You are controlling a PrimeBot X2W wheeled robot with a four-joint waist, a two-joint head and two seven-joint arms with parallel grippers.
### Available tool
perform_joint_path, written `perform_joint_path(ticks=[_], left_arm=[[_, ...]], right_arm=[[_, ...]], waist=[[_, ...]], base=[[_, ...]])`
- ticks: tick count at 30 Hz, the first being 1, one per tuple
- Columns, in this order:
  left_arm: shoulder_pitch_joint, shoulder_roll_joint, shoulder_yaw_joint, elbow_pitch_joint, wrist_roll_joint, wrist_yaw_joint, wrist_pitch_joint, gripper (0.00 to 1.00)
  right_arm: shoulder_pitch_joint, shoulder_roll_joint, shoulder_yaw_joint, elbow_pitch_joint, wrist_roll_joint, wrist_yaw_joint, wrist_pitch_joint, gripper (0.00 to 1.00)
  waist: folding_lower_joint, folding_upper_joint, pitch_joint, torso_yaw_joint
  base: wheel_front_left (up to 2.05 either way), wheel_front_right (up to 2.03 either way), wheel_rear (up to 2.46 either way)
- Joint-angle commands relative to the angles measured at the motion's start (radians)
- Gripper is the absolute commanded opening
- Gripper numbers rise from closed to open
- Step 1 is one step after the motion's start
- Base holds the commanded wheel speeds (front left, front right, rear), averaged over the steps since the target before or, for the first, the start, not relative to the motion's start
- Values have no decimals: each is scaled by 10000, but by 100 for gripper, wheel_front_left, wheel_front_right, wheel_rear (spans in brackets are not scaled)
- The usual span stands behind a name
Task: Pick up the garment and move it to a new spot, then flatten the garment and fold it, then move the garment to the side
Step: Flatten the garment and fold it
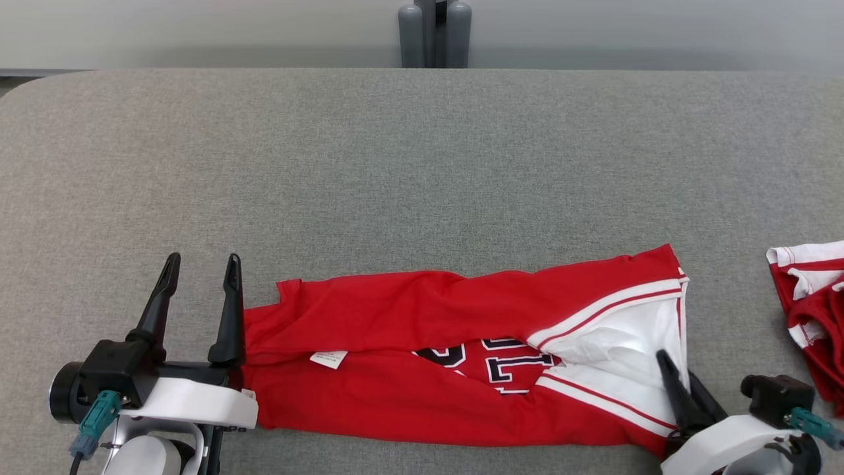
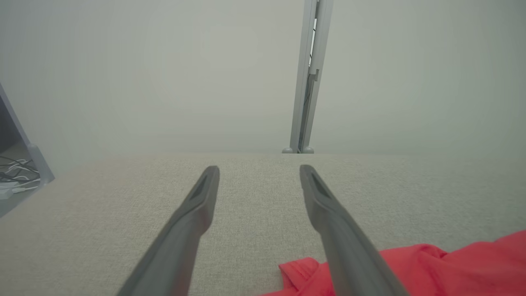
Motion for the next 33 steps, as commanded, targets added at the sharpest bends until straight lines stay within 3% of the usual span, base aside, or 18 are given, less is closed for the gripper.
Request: perform_joint_path(ticks=[1, 5, 10, 16, 26, 33], left_arm=[[-139, 40, 12, -17, 63, -26, -38, 100], [-94, 31, 51, -59, 60, 2, -38, 100], [12, -26, 82, -97, 62, 20, -39, 100], [-53, -63, 112, -91, 104, 1, -38, 100], [-179, -123, 43, -24, 135, -71, -38, 100], [-306, -235, -131, 147, 41, -155, -11, 100]], right_arm=[[131, -254, -184, -27, 34, -7, -55, 0], [111, -464, -685, -300, -14, -7, -139, 0], [237, -1034, -2012, -820, -416, -4, -156, 0], [249, -920, -2377, -2230, -1005, -1, -159, 0], [137, 318, -418, -5648, -1962, -1, 698, 0], [-436, 1231, 1814, -5645, -1504, 0, 962, 0]], waist=[[0, 0, -22, -34], [0, 0, -36, -107], [0, 0, -57, -304], [0, 0, -29, -460], [0, 0, 1, -370], [0, 0, 98, -123]], base=[[0, 0, 0], [0, 0, 0], [0, 0, 0], [0, 0, 0], [0, 0, 0], [0, 0, 0]])
